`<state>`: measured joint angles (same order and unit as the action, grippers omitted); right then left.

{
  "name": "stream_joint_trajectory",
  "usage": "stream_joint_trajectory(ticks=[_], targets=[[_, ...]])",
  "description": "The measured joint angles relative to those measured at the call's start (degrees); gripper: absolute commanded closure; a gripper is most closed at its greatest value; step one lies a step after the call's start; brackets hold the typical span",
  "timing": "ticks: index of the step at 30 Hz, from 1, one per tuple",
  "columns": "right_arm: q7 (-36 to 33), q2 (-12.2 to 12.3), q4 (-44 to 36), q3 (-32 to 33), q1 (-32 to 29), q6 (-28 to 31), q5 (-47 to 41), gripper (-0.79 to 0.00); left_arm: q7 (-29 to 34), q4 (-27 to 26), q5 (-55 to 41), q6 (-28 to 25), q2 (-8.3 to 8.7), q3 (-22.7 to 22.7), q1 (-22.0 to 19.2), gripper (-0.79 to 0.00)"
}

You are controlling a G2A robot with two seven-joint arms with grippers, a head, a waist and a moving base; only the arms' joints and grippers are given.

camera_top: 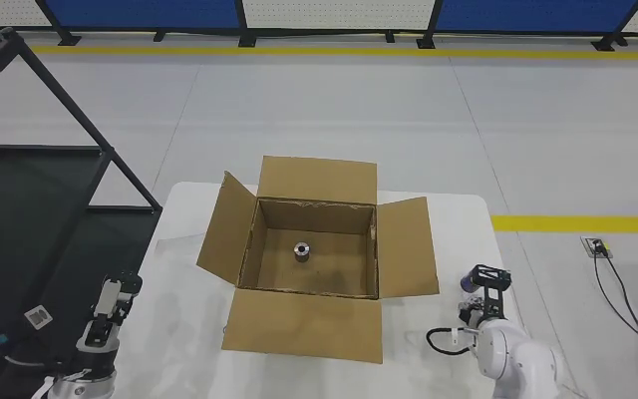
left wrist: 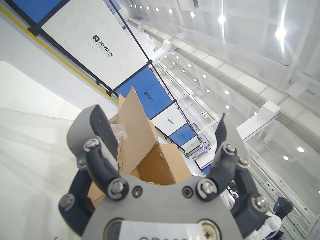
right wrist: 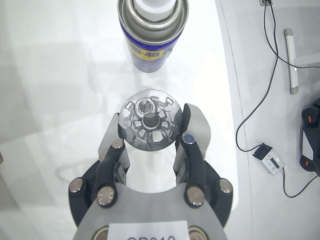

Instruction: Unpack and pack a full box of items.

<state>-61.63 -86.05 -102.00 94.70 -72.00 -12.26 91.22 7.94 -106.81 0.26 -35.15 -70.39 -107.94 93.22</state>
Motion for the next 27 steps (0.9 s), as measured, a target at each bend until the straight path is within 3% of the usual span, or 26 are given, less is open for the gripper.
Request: stream_joint_trajectory(ticks=[3,6,11,18,27], targets=[[-0.23,0.08,0.21,-0.12,0.22,0.1,0.01,-0.471,0.0,0.0,0.0,0.0,0.0,0.0,0.0,-0.785],[-0.33,0.14,0.1,-0.24,0.32,0.05,0.03,-0.566,0.0,0.0,0.0,0.0,0.0,0.0,0.0,-0.785],[-0.62,0.23,-0.57,-0.66,0.21,-0.26,0.31,-0.616,0.0,0.0,0.0,0.0,0.0,0.0,0.0,-0.785],[1.41,0.26,-4.38,-0.36,-1.09,-1.12,-1.54,-0.782,0.0,0.0,0.0,0.0,0.0,0.0,0.0,-0.785],[11.67,-0.47,-20.79,-3.91,-6.89,-7.75,-5.81,-0.785,0.0,0.0,0.0,0.0,0.0,0.0,0.0,-0.785]])
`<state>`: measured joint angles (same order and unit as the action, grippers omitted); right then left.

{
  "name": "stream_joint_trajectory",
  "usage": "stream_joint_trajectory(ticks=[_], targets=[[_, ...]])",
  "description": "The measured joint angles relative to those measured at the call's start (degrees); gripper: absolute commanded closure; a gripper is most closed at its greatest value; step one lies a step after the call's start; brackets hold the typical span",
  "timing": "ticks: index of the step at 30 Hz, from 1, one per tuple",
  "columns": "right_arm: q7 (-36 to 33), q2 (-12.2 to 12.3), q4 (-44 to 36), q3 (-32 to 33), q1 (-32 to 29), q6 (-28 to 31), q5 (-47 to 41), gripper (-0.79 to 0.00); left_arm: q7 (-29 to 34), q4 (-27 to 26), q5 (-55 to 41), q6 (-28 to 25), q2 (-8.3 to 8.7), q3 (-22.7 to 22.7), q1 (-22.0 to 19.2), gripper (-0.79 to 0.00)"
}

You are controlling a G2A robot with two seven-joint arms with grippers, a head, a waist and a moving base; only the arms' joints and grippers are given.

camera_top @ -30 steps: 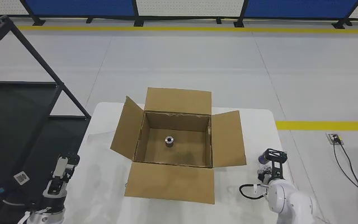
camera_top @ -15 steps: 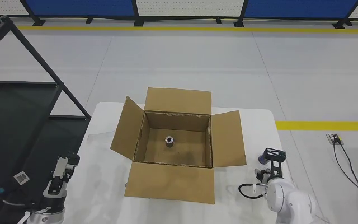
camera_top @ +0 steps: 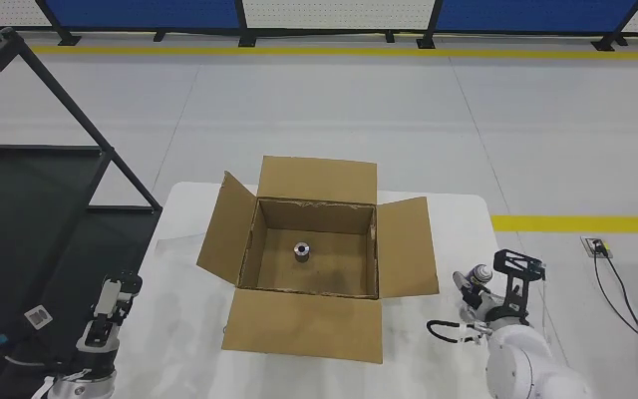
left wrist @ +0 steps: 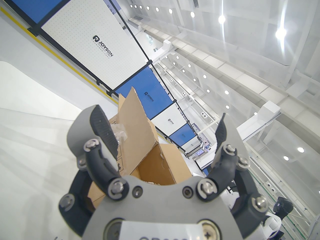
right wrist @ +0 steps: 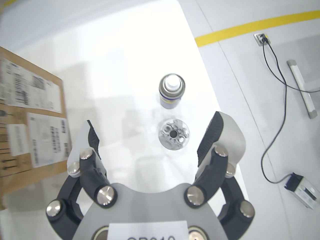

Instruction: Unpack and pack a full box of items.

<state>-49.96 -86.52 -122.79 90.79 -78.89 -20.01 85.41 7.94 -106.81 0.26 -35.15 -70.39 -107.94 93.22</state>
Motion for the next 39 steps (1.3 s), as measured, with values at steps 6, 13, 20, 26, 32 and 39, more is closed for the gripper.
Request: stream_joint_trajectory(ticks=[6,13,20,26,32,39], targets=[[6.95,-0.3,-6.51,-7.85,-0.51,-0.01,4.03,-0.785,0.0,0.0,0.0,0.0,0.0,0.0,0.0,-0.785],[6.17,-0.69,-4.32,-18.74,6.53,7.88,5.92,-0.785,0.0,0.0,0.0,0.0,0.0,0.0,0.0,-0.785],[-3.04,-2.39,11.37,-27.91,22.4,11.13,4.25,-0.785,0.0,0.0,0.0,0.0,0.0,0.0,0.0,-0.785],[-8.7,-4.99,30.65,-34.68,36.82,10.82,-0.87,-0.785,-0.4,-0.19,-0.07,0.7,-0.03,-0.17,0.08,-0.785],[-9.13,-7.73,49.91,-38.08,47.41,11.65,-9.05,-0.785,-0.8,-0.24,-0.6,0.65,-0.09,-0.91,0.6,-0.785],[-5.9,-10.74,66.56,-41.57,54.6,13.18,-16.21,-0.785,-1.24,0.01,-0.67,0.75,-0.14,-1.35,0.57,-0.785]])
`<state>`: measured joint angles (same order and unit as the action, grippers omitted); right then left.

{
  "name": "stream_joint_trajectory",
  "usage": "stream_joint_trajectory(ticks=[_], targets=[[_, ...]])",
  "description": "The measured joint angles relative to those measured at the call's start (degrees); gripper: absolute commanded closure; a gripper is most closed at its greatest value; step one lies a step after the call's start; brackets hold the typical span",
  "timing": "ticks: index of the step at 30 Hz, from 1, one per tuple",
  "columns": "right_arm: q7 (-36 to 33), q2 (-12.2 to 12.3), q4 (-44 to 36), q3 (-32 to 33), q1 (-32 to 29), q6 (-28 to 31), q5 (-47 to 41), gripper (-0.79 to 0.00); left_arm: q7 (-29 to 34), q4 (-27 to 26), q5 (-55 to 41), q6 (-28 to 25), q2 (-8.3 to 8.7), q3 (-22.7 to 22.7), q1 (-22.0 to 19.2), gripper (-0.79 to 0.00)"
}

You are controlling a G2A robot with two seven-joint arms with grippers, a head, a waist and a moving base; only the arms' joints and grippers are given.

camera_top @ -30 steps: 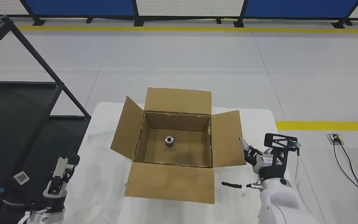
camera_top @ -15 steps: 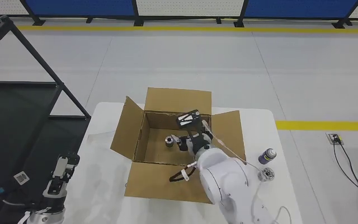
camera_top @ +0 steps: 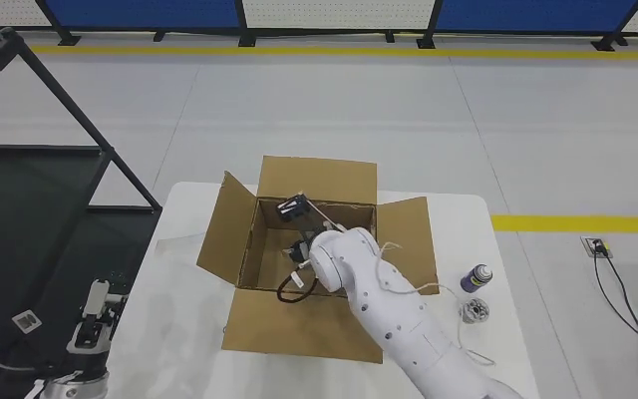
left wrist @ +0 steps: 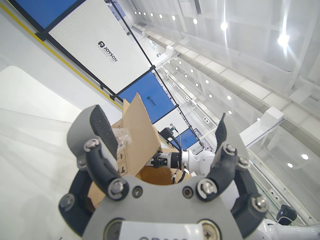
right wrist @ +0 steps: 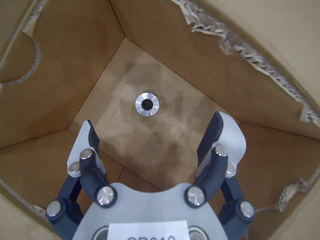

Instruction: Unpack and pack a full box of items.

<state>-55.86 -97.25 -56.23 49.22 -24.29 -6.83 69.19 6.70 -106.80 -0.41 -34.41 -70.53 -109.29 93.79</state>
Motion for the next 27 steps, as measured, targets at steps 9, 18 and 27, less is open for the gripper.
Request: stream_joint_trajectory(ticks=[9,18,27], targets=[[7.12,-4.16,16.42,-3.51,5.38,-0.6,-6.03,-0.785,0.01,-0.01,0.01,0.0,0.0,0.01,0.0,-0.785],[15.39,-7.48,26.5,-4.89,7.79,-2.64,-9.05,-0.665,0.01,-0.01,0.01,0.0,0.0,0.01,0.0,-0.785],[17.52,-9.84,33.47,-5.3,9.95,-0.43,-11.33,-0.351,0.01,-0.01,0.01,0.0,0.0,0.01,0.0,-0.785]])
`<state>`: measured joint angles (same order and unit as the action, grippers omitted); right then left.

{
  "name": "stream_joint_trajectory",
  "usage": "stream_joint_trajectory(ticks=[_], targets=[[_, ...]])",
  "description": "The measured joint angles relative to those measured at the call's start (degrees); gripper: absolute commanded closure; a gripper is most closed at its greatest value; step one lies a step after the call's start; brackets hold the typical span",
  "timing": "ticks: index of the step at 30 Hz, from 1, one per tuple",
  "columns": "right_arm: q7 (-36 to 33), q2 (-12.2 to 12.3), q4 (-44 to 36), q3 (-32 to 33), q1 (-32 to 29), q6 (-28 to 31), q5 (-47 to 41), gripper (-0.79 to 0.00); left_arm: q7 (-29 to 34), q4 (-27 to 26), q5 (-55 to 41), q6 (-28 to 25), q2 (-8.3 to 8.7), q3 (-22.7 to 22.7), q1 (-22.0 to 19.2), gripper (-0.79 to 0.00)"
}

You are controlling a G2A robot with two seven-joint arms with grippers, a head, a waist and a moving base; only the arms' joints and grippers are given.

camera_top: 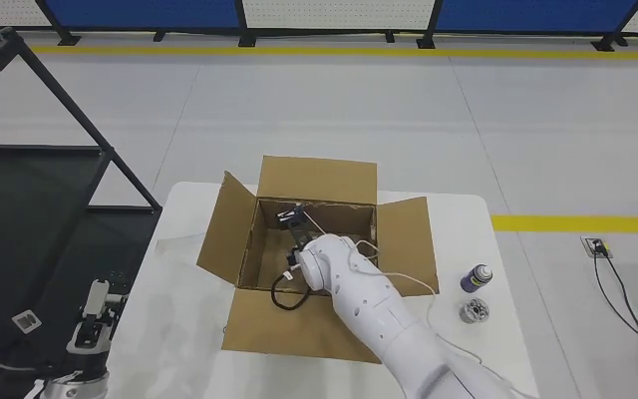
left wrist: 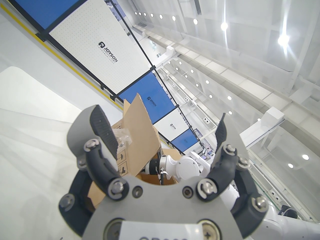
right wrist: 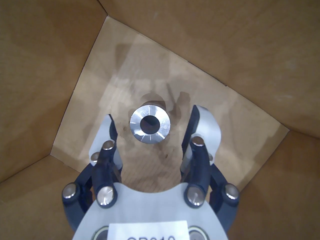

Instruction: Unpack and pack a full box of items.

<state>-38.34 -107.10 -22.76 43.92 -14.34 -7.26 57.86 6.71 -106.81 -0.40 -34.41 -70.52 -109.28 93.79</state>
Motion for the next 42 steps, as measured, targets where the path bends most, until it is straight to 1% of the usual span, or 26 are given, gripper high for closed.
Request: stream_joint_trajectory(ticks=[1,2,4,6,11,15,19,23,27,30,33,37,42], targets=[[0.21,-0.25,0.75,-0.03,0.22,0.25,-0.17,-0.32,0.0,0.0,0.0,0.0,0.0,0.0,0.0,-0.785],[0.34,-0.43,1.28,-0.04,0.39,0.44,-0.3,-0.259,0.0,0.0,0.0,0.0,0.0,0.0,0.0,-0.785],[0.66,-0.8,2.35,0.01,0.82,0.85,-0.66,-0.102,0.0,0.0,0.0,0.0,0.0,0.0,0.0,-0.785],[0.97,-1.04,3.05,0.17,1.21,1.52,-1.06,0.0,0.0,0.0,0.0,0.0,0.0,0.0,0.0,-0.785],[1.67,-1.15,4.03,0.95,2.41,5.48,-2.16,0.0,0.0,0.0,0.0,0.0,0.0,0.0,0.0,-0.785],[1.94,-0.68,3.18,1.63,3.01,8.8,-2.33,0.0,0.0,0.0,0.0,0.0,0.0,0.0,0.0,-0.785],[2.65,0.39,-0.21,2.14,2.43,10.66,-0.7,0.0,0.0,0.0,0.0,0.0,0.0,0.0,0.0,-0.785],[2.45,2.15,-6.12,3.33,0.19,10.5,1.6,0.0,0.0,0.0,0.0,0.0,0.0,0.0,0.0,-0.785],[0.34,4.86,-15.33,6.07,-4.07,9.87,4.59,0.0,0.0,0.0,0.0,0.0,0.0,0.0,0.0,-0.785],[-2.86,7.32,-25.6,9.08,-9.32,9.83,7.87,0.0,0.0,0.0,0.0,0.0,0.0,0.0,0.0,-0.785],[-7.0,10.01,-39.42,13.31,-16.79,9.5,12.51,0.0,0.0,0.0,0.0,0.0,0.0,0.0,0.0,-0.785],[-10.2,12.31,-55.64,18.06,-25.93,9.08,17.8,0.0,0.0,0.0,0.0,0.0,0.0,0.0,0.0,-0.785],[-12.97,14.17,-72.31,23.75,-35.33,7.93,23.0,0.0,0.0,0.0,0.0,0.0,0.0,0.0,0.0,-0.785]])
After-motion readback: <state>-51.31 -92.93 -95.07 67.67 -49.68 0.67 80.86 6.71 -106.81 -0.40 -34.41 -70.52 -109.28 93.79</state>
